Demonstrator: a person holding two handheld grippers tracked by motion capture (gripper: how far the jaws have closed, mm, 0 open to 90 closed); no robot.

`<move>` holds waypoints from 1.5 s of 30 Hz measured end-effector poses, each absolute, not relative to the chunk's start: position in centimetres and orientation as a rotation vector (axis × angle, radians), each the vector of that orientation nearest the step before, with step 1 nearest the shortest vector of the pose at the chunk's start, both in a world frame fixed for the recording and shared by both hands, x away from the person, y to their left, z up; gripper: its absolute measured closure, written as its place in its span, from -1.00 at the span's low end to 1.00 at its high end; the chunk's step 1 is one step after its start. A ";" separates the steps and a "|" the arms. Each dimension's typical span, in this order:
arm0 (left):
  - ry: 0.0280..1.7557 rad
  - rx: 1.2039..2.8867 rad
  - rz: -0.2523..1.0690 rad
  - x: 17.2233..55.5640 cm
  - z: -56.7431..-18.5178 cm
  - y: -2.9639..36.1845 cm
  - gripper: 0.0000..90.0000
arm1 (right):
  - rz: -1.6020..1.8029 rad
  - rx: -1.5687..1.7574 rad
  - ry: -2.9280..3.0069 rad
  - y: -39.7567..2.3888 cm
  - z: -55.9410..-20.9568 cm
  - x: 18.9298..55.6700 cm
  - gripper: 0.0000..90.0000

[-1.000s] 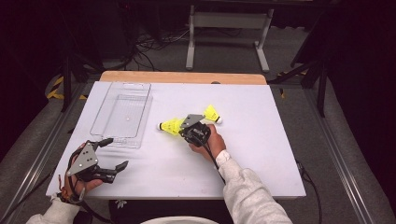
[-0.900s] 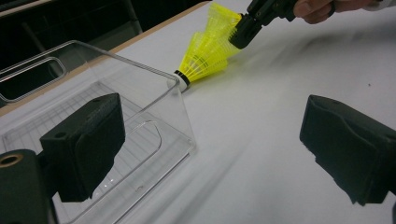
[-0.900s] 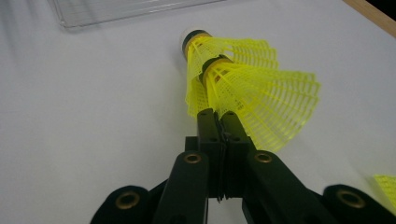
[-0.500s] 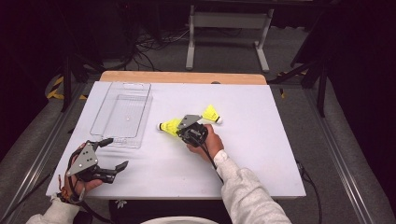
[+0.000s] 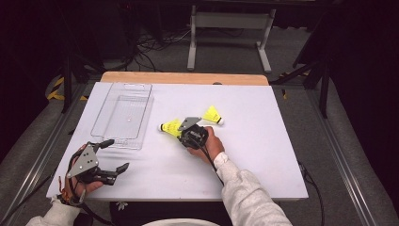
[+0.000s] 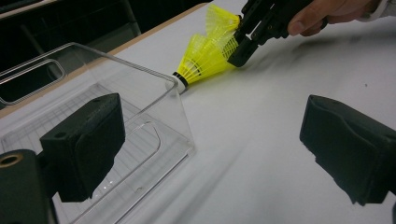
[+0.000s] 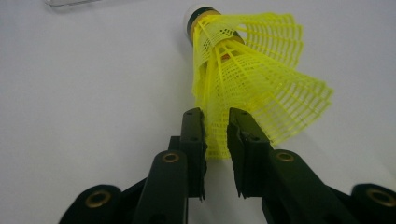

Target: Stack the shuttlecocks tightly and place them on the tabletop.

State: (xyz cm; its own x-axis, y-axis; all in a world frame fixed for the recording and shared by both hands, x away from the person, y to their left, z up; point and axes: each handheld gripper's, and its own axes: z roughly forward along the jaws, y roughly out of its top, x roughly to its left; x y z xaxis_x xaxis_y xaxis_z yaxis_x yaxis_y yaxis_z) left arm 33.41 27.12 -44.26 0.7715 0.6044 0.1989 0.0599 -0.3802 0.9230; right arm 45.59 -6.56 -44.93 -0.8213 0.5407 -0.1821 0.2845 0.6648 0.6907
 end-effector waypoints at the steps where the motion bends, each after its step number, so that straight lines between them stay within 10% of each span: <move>1: 0.506 1.891 0.635 33.4 -44.3 27.1 -0.83 | 0.949 0.656 2.504 -6.6 -44.9 45.6 0.64; 45: 0.498 1.900 0.625 33.5 -44.3 26.9 -0.83 | 1.007 0.663 2.353 -10.7 -40.0 45.1 0.57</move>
State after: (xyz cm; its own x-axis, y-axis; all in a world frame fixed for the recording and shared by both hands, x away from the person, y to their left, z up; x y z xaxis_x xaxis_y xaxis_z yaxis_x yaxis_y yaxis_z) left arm 33.47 26.94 -44.31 0.7789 0.5951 0.1981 0.0604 -0.3855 0.9207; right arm 45.05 -10.67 -40.04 -0.7605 0.6011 -0.2458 0.2370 0.6093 0.7567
